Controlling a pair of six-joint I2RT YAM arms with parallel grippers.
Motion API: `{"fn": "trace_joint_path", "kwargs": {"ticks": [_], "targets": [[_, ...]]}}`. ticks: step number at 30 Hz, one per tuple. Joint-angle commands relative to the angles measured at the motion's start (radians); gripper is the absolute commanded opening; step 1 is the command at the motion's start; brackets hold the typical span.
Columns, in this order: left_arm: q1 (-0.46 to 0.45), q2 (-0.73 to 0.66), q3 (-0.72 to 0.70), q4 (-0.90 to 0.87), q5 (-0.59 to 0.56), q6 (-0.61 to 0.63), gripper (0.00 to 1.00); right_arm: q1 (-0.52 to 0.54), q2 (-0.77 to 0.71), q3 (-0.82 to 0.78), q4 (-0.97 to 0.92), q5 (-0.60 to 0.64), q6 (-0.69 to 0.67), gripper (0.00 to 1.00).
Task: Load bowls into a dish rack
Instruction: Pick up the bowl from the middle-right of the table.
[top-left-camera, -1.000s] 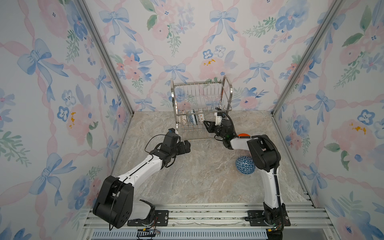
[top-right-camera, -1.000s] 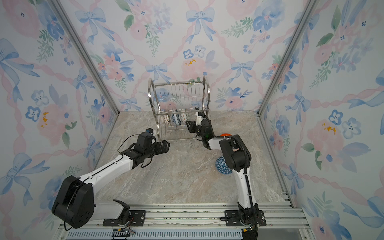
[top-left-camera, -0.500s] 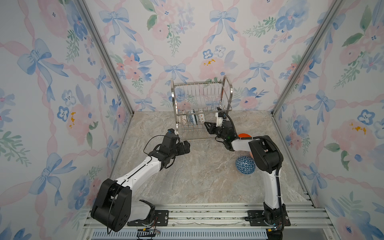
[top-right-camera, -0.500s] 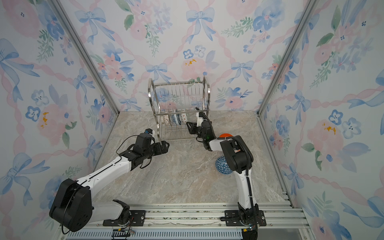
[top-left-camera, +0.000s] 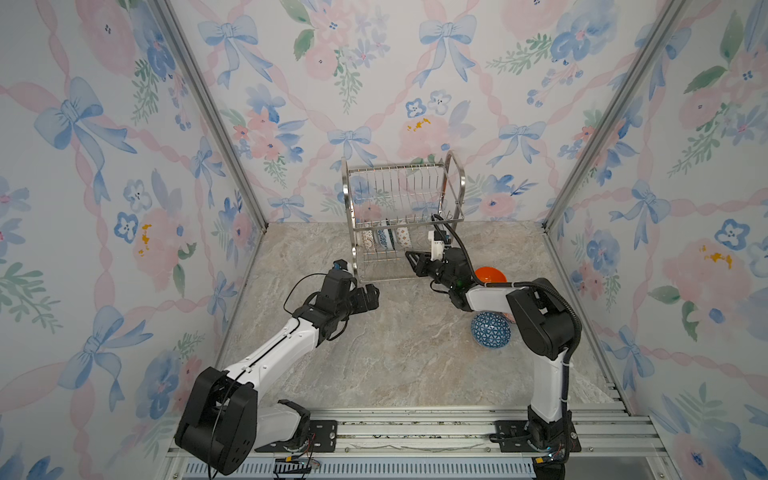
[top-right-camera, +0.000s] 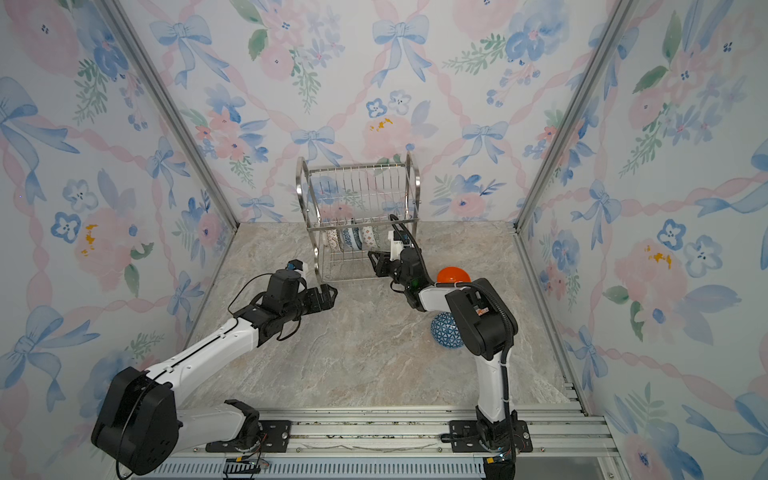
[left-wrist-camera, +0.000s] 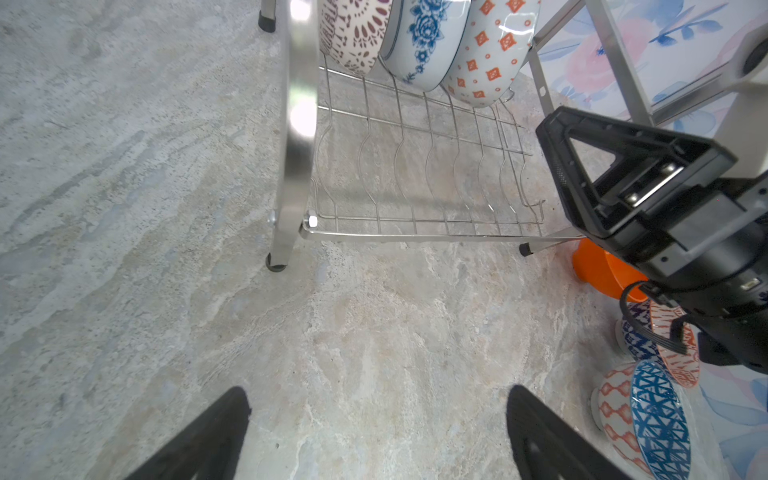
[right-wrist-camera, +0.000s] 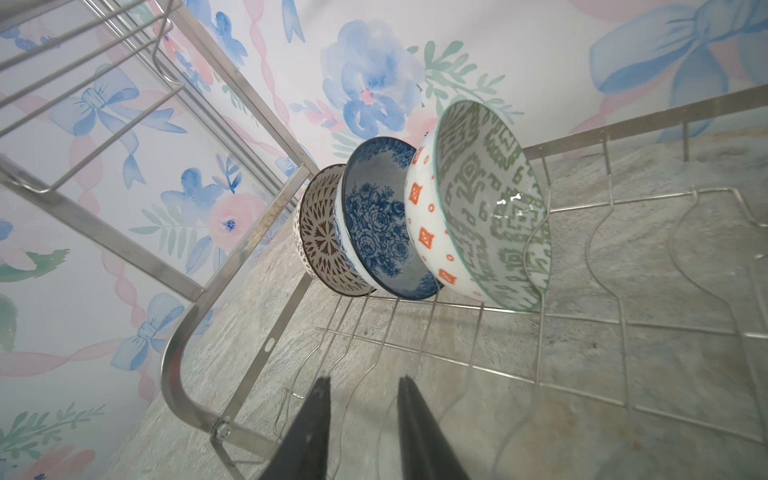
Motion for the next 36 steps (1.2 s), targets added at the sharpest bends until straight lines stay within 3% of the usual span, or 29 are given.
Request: {"fn": "trace_joint_path", "kwargs": {"ticks": [1, 16, 27, 32, 35, 36], "targets": [[0.008, -0.035, -0.039, -0.005, 0.019, -0.006, 0.98, 0.029, -0.103, -0.031, 0.029, 0.029, -0.065, 0.32], [-0.003, -0.098, -0.063, -0.009, 0.03, -0.031, 0.97, 0.107, -0.405, -0.137, -0.298, 0.137, -0.278, 0.41], [-0.064, -0.086, -0.023, -0.008, 0.01, -0.047, 0.97, 0.098, -0.56, -0.199, -0.475, 0.232, -0.341, 0.53], [-0.132, -0.043, 0.027, -0.008, -0.038, -0.049, 0.98, 0.083, -0.658, -0.247, -0.571, 0.314, -0.36, 0.68], [-0.162, -0.017, 0.047, -0.007, -0.052, -0.052, 0.98, 0.079, -0.716, -0.253, -0.663, 0.399, -0.364, 0.97], [-0.171, -0.009, 0.053, -0.006, -0.056, -0.054, 0.98, 0.071, -0.736, -0.258, -0.688, 0.422, -0.356, 0.97]]}}
